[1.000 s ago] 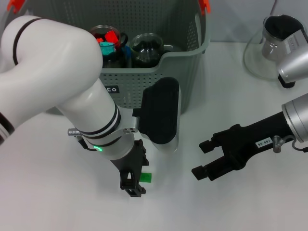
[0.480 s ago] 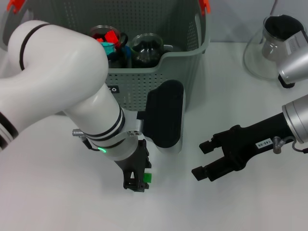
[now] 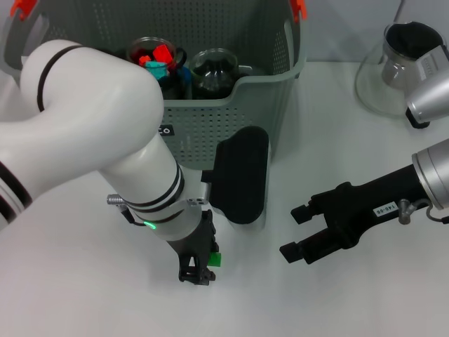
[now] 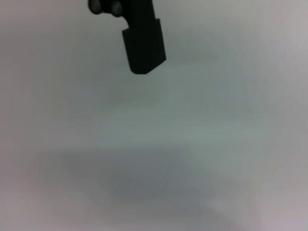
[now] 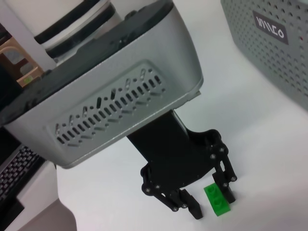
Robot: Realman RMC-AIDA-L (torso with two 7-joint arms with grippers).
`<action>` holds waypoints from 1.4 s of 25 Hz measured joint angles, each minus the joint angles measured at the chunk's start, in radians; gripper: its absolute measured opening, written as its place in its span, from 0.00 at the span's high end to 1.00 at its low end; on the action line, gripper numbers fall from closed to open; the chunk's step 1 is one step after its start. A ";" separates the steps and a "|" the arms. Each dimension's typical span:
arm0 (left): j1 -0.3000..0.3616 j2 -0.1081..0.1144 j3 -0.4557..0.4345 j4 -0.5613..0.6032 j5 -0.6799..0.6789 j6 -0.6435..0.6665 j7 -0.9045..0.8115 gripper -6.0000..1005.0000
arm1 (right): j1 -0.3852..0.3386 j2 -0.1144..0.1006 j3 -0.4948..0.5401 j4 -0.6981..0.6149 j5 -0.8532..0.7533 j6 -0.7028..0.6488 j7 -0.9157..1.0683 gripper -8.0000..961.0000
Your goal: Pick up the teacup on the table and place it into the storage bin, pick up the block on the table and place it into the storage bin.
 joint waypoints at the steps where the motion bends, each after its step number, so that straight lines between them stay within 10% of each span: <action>1: 0.000 0.000 0.003 0.000 0.000 -0.001 -0.001 0.55 | 0.000 0.000 0.002 0.000 0.000 0.000 -0.001 0.02; 19: -0.012 0.001 -0.055 0.119 -0.006 0.118 -0.045 0.79 | -0.003 -0.001 0.019 0.000 -0.001 -0.001 -0.016 0.02; 29: -0.086 0.013 -0.665 0.348 -0.150 0.326 -0.140 0.79 | -0.008 -0.006 0.023 0.001 0.000 -0.012 -0.020 0.02; 35: -0.186 0.089 -0.917 0.252 -0.163 0.149 -0.175 0.77 | -0.007 -0.004 0.022 0.011 -0.001 -0.013 -0.024 0.02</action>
